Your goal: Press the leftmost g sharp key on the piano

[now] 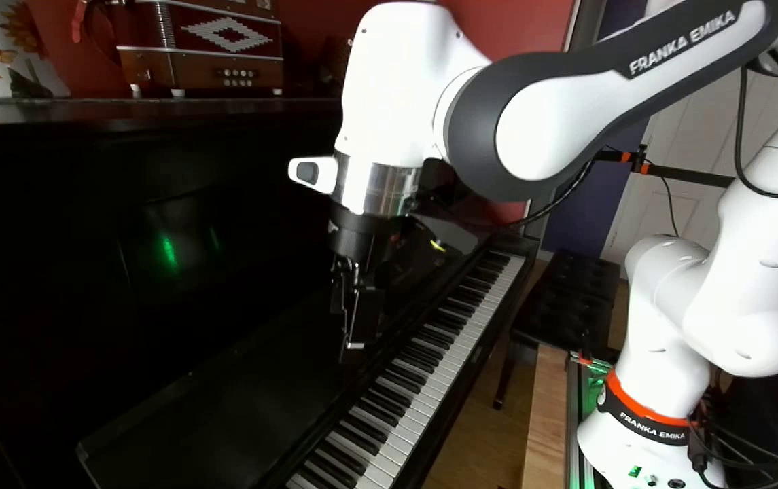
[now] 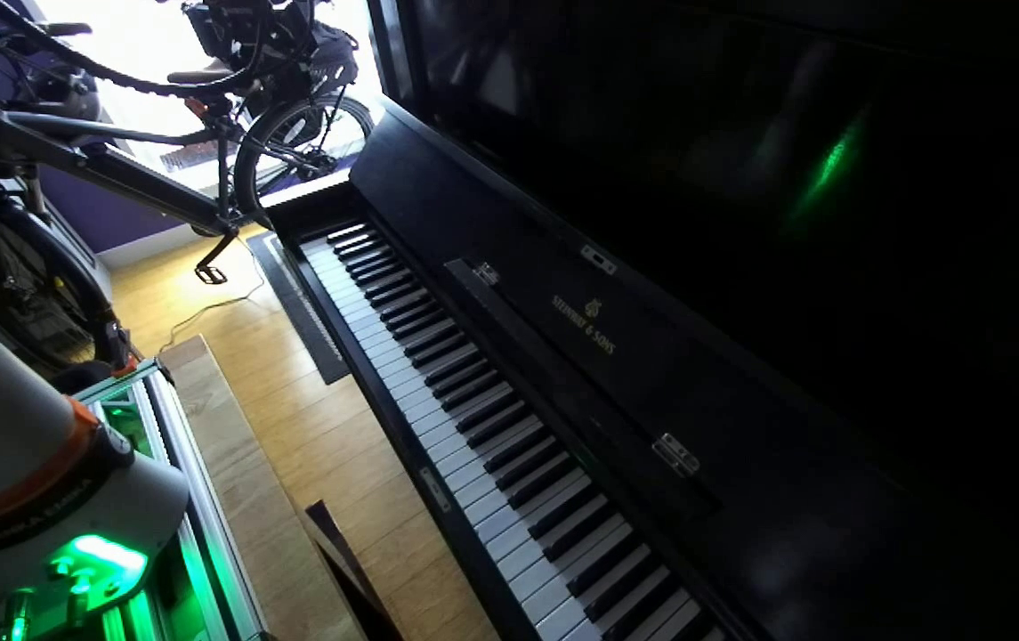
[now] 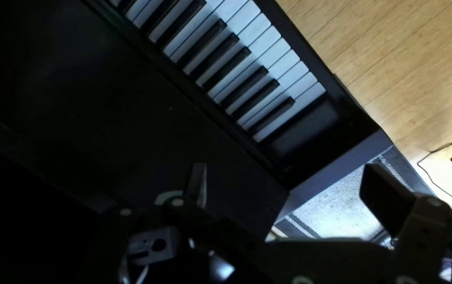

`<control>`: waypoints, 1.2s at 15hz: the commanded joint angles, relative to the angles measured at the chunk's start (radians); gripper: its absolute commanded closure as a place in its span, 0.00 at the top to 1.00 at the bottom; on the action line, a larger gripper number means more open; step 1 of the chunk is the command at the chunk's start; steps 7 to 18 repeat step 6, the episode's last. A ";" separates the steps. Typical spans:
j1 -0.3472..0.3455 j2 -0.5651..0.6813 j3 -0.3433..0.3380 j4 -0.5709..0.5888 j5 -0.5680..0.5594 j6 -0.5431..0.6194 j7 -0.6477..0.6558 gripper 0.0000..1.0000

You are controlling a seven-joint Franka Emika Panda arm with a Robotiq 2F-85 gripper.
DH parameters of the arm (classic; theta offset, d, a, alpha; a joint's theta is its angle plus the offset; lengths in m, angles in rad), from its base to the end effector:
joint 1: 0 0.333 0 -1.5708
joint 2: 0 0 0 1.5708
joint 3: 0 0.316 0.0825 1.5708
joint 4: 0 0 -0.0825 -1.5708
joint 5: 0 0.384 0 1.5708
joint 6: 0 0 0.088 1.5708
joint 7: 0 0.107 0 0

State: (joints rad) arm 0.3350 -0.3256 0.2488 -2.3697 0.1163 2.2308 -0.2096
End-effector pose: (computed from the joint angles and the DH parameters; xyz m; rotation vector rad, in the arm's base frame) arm 0.3830 0.2626 0.4635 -2.8789 -1.0914 -0.2670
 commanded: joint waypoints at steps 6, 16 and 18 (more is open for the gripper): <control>0.017 -0.072 -0.022 -0.009 0.029 -0.023 -0.041 1.00; 0.017 -0.072 -0.022 -0.009 0.029 -0.023 -0.041 1.00; 0.017 -0.072 -0.022 -0.009 0.029 -0.023 -0.041 1.00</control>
